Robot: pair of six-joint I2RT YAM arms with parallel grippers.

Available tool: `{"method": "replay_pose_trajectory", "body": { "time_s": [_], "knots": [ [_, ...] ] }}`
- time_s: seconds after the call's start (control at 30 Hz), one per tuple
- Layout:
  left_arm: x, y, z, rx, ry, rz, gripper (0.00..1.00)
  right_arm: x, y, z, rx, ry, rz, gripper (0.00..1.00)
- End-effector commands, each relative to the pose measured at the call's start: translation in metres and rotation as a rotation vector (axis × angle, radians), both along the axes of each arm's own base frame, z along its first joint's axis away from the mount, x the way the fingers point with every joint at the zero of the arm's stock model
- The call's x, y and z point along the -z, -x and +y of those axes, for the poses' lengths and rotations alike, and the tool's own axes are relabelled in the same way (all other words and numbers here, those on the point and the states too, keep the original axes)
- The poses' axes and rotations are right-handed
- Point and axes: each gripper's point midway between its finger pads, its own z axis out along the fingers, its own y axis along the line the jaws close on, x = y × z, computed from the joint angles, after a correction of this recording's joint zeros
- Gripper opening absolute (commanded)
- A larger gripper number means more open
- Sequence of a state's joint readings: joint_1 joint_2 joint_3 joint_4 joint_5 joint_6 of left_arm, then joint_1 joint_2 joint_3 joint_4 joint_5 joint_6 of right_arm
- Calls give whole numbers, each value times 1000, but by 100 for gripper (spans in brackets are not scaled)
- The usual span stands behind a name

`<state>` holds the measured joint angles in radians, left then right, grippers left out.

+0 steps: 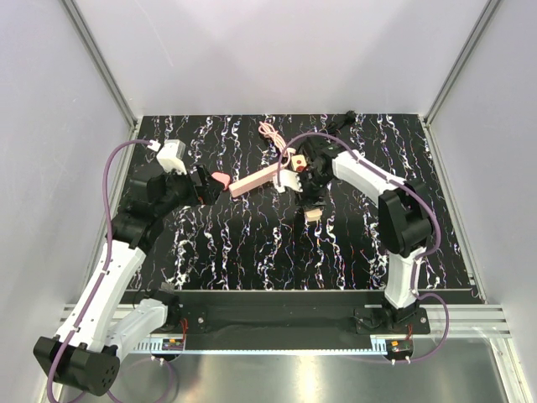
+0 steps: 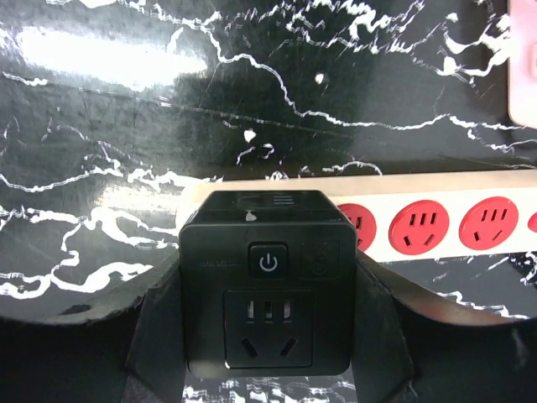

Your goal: Insert the plug

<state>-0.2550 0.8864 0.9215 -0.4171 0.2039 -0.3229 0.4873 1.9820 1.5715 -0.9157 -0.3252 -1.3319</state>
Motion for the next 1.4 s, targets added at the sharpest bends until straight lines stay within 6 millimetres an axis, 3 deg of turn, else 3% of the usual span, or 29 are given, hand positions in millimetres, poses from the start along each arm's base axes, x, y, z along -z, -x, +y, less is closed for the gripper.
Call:
{"method": "replay_pose_trajectory", "body": {
  "time_s": [0.0,0.17,0.3,0.43,0.53,0.73,0.83,0.93,1.0,1.13,1.2,1.37],
  "knots": [
    [-10,-4,-1,2,18,-37,99,72,-4,-49,81,90,75,0],
    [-8,-5,-1,1,15,-33,99,69,-9,-60,113,-21,69,0],
    [-6,-5,-1,0,12,-30,99,72,-9,-52,106,-115,94,0],
    [-4,-7,0,-5,6,-26,99,75,-11,-56,109,-172,115,0],
    [-2,-8,0,-6,3,-18,99,74,-16,-66,115,-150,89,0],
    [-1,-9,1,-9,-3,-16,99,70,-25,-58,99,-183,43,0],
    [1,-10,1,-9,-2,-11,99,57,-32,-57,107,-190,6,15],
    [0,-10,0,-6,2,-11,99,38,-39,-56,108,-206,-40,17],
    [0,-11,0,-5,6,-13,99,27,-41,-53,101,-223,-66,33],
    [1,-10,-4,16,14,-6,99,15,-44,-51,96,-225,-97,36],
    [1,-10,-5,22,20,-4,99,10,-45,-51,96,-228,-109,45],
    [0,-9,-5,24,19,-9,99,2,-47,-48,100,-244,-118,47]
  ]
}}
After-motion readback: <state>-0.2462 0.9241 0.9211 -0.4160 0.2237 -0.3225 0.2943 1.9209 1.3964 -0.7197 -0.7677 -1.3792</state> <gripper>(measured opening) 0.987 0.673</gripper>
